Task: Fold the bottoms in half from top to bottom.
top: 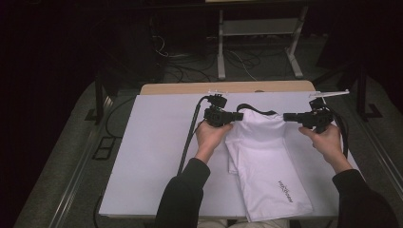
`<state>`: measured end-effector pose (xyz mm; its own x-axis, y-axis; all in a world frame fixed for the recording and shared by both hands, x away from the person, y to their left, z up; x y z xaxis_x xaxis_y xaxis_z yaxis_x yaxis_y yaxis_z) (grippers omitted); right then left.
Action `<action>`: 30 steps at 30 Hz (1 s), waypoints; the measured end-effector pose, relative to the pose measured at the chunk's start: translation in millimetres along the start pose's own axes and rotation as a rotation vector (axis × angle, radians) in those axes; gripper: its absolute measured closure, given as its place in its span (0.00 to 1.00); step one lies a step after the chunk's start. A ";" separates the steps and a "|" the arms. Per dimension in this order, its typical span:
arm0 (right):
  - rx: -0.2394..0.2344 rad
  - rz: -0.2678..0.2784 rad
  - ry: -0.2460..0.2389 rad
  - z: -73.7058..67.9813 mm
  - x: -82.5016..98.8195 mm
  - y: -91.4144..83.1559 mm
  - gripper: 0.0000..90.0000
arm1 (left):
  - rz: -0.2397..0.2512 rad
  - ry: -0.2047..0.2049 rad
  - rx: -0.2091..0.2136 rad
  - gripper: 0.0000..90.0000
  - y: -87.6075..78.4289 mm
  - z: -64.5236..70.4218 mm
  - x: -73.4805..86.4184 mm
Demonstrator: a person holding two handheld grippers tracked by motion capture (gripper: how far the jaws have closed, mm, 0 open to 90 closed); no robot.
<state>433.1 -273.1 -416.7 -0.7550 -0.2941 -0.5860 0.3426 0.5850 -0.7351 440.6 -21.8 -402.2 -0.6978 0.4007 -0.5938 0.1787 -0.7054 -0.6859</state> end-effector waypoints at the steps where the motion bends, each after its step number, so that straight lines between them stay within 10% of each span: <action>1: 0.000 0.002 -0.002 -0.7 1.1 -0.5 0.99 | -0.002 0.000 -0.002 0.97 -0.2 0.4 0.6; 30: -0.039 -0.010 -0.044 -25.6 30.4 -15.7 0.99 | -0.016 0.043 0.044 0.97 -9.2 16.5 27.3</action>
Point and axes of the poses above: each handheld gripper's, and its own axes: y roughly forward along the jaws, x roughly out of its underside, z roughly to its right, the point moved 6 cm from there along y, roughly forward along the jaws, and after that the axes turned 15 degrees about -z, right-handed, at the moved point
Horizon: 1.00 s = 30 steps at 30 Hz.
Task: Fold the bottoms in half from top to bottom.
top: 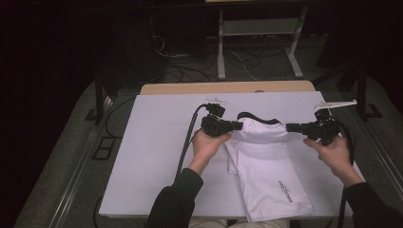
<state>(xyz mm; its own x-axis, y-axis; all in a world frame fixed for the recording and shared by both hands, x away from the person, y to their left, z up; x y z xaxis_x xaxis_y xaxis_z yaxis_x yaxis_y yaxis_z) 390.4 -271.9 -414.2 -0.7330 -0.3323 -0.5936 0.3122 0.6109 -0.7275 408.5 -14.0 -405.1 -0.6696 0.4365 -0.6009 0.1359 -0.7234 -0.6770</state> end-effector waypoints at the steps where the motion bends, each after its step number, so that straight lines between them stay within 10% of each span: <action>1: 0.000 0.000 -0.002 -0.6 1.2 -0.4 0.99 | 0.001 0.000 0.003 0.97 0.2 1.1 0.9; 30: -0.044 -0.038 -0.014 -14.6 35.1 -0.5 0.99 | -0.047 0.017 0.064 0.97 6.8 22.0 36.2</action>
Point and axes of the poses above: each handheld gripper's, and its own axes: y roughly forward along the jaws, x roughly out of its underside, z roughly to its right, the point moved 6 cm from there along y, roughly forward along the jaws, and after that the axes turned 15 degrees about -z, right-handed, at the moved point
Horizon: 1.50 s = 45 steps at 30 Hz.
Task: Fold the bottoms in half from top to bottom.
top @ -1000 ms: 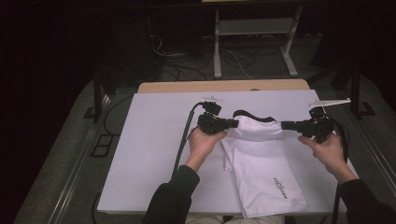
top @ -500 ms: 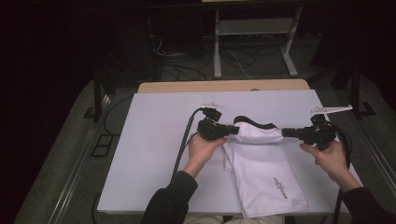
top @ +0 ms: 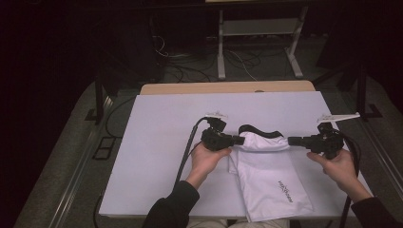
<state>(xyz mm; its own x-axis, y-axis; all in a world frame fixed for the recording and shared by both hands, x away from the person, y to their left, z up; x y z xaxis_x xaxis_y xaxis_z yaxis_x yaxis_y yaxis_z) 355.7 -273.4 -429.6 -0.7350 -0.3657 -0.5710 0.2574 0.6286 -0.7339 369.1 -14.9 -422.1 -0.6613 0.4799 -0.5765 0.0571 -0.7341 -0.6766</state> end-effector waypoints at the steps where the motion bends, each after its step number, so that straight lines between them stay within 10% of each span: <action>1: 0.000 -0.002 0.001 -0.2 2.0 -0.3 0.99 | -0.003 0.003 0.002 0.97 0.4 1.5 0.8; 45: -0.044 -0.043 0.010 -9.8 48.3 -1.9 0.99 | -0.050 0.030 0.118 0.97 18.9 33.8 42.6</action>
Point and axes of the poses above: each handheld gripper's, and its own axes: y roughly forward along the jaws, x roughly out of its underside, z roughly to its right, the point moved 6 cm from there along y, roughly forward along the jaws, and after that the axes turned 15 degrees about -z, right-handed, at the moved point
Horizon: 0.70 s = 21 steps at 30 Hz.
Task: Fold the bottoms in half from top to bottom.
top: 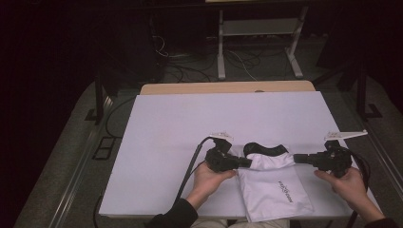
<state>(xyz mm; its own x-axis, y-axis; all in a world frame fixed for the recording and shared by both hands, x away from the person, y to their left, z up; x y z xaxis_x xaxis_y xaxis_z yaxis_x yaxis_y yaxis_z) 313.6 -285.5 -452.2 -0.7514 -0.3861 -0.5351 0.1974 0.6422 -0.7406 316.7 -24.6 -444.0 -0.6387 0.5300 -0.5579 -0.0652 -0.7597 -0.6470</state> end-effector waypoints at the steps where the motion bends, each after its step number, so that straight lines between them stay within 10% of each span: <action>1: -0.001 0.001 0.000 -0.3 0.1 -0.1 0.99 | -0.002 0.002 0.003 0.97 0.1 0.6 0.3; 21: -0.031 -0.053 -0.009 -5.8 13.5 -0.8 0.99 | -0.018 0.007 0.048 0.97 6.9 13.0 15.8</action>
<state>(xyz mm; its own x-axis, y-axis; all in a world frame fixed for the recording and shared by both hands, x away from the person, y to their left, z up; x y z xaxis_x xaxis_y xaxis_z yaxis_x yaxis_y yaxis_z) 299.6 -287.4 -456.5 -0.7548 -0.4260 -0.4987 0.1376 0.6405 -0.7555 296.1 -26.4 -450.5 -0.6314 0.5460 -0.5506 -0.1129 -0.7672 -0.6314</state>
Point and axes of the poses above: each handheld gripper's, and its own axes: y roughly forward along the jaws, x roughly out of its underside, z roughly to its right, the point moved 6 cm from there along y, roughly forward along the jaws, and after that the axes turned 15 degrees about -z, right-handed, at the moved point
